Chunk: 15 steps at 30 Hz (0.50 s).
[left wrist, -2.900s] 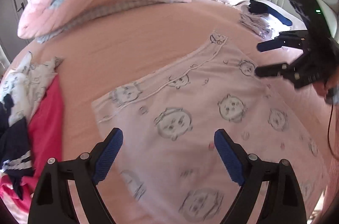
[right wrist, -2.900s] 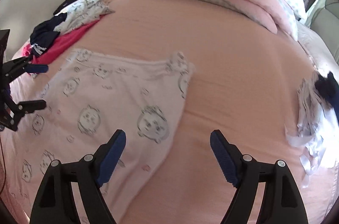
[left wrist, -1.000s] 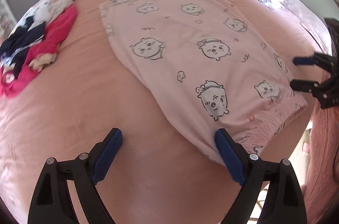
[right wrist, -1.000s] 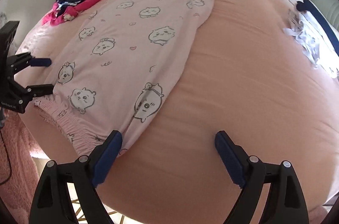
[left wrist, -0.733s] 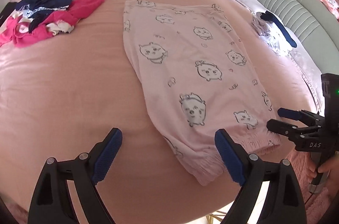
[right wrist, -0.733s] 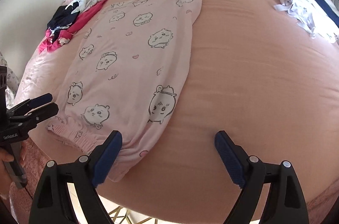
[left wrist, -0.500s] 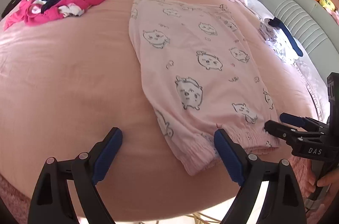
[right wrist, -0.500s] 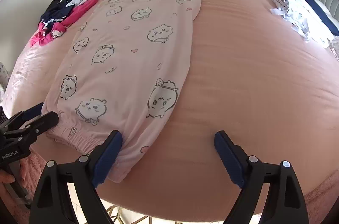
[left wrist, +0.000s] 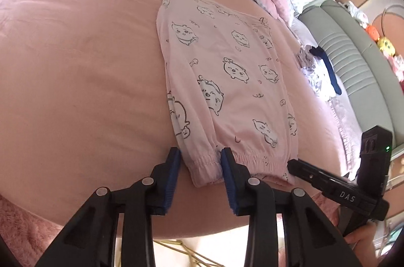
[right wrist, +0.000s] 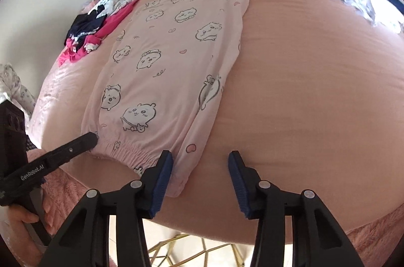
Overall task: Fold clothes
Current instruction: 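Grasp the elastic cuffs with the left gripper while the right gripper grasps beside it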
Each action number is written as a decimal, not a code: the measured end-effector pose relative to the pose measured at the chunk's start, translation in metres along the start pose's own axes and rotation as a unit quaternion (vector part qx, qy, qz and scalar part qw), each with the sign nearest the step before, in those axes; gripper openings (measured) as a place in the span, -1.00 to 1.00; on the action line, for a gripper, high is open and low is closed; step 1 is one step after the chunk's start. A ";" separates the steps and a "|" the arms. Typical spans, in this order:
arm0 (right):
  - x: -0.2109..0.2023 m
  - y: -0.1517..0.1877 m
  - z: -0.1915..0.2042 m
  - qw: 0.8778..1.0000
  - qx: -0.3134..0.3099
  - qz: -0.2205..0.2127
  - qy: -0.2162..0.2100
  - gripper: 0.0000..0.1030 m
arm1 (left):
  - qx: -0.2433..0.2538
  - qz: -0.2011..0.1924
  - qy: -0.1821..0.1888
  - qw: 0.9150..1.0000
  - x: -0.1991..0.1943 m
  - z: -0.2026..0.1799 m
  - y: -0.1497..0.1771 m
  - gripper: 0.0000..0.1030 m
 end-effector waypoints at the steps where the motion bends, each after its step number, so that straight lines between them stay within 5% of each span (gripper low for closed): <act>1: 0.000 0.000 0.000 1.000 0.006 0.001 -0.006 -0.09 | -0.007 0.001 0.004 1.000 0.001 0.001 0.000 -0.41; 4: 0.004 -0.001 0.004 1.000 0.008 0.000 -0.006 0.01 | -0.003 -0.007 -0.001 1.000 0.004 0.000 0.000 -0.39; 6: 0.007 -0.001 0.012 1.000 0.008 0.000 -0.020 0.44 | 0.004 -0.015 -0.009 1.000 0.007 -0.003 0.000 -0.33; 9: 0.016 -0.002 0.026 1.000 -0.029 -0.005 0.001 0.67 | 0.010 -0.013 -0.011 1.000 0.008 -0.005 -0.001 -0.33; 11: 0.016 -0.003 0.032 0.998 -0.049 -0.017 0.020 0.53 | 0.005 -0.009 -0.001 1.000 0.008 -0.004 -0.002 -0.54; 15: 0.007 0.001 0.032 0.999 -0.017 -0.010 -0.049 -0.46 | -0.032 -0.010 0.047 0.998 0.002 -0.001 0.002 -0.62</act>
Point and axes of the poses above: each gripper's, at about its wrist camera, not at the fingertips, and x roughly the way its jaws point, z to its left, y to its underside, the point moved 9 cm from there along x, roughly the way its jaws point, and after that the axes turned 2 degrees about y, right-handed, at the moved point
